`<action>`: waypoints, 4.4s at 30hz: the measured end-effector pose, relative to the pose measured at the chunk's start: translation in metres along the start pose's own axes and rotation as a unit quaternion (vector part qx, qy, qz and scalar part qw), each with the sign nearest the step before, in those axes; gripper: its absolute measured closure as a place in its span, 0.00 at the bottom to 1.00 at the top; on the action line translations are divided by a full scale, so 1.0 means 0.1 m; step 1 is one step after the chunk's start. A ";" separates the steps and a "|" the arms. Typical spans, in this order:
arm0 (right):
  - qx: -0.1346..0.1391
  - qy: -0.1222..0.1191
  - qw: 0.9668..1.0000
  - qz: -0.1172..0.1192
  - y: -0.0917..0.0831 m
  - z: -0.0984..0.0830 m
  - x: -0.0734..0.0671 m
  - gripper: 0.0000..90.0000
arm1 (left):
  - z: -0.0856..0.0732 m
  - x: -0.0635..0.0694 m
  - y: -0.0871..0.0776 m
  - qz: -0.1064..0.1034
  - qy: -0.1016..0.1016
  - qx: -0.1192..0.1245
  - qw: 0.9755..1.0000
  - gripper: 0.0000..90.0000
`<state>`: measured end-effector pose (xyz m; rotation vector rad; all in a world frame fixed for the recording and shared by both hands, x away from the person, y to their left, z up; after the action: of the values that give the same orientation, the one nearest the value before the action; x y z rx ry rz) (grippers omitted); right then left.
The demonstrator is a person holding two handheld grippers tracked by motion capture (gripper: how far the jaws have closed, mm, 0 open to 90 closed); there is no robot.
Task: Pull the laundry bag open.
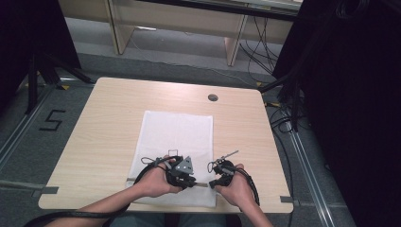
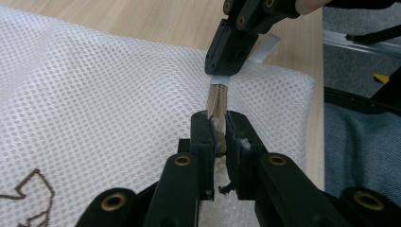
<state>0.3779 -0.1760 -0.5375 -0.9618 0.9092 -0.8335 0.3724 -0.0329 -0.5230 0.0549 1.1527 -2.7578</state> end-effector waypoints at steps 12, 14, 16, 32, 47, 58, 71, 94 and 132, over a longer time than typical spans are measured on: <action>0.003 -0.003 1.000 0.002 0.00 0.00 0.00 1.00 | -0.03 -0.01 -0.04 -0.002 -0.001 -0.005 1.000 0.91; 0.003 -0.002 1.000 0.002 0.00 0.00 0.00 1.00 | -0.04 0.00 -0.04 -0.001 -0.002 -0.004 1.000 0.91; 0.004 -0.002 1.000 0.002 0.00 0.00 0.00 1.00 | -0.04 0.00 -0.04 -0.001 -0.003 -0.005 1.000 0.91; 0.001 0.001 1.000 0.000 0.00 0.00 0.00 1.00 | -0.06 -0.01 -0.07 -0.002 0.003 -0.002 1.000 0.91; 0.005 -0.004 1.000 0.000 0.00 0.00 0.00 1.00 | -0.09 0.00 -0.12 -0.002 -0.006 -0.002 1.000 0.91; 0.005 -0.008 1.000 -0.001 0.00 0.00 0.00 1.00 | -0.09 0.00 -0.15 -0.004 -0.002 -0.007 1.000 0.91; 0.005 -0.006 1.000 -0.003 0.00 0.00 -0.01 1.00 | -0.12 0.00 -0.15 -0.006 -0.011 0.002 1.000 0.91; 0.000 0.001 1.000 -0.014 -0.01 -0.02 -0.03 1.00 | -0.17 0.01 -0.18 -0.004 -0.011 0.000 1.000 0.91; 0.005 -0.003 1.000 -0.011 0.00 -0.01 -0.02 1.00 | -0.22 0.01 -0.26 -0.007 -0.001 0.011 1.000 0.91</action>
<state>0.3761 -0.1742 -0.5370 -0.9674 0.8903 -0.8527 0.3666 0.0009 -0.5202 0.0458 1.1270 -2.7814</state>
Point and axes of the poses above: each handheld gripper's, and its own axes: y roughly forward along the jaws, z roughly out of its top, x roughly to its right, the point moved 6 cm from there along y, roughly forward along the jaws, and after that the axes turned 12 degrees about y, right-handed, at the moved point
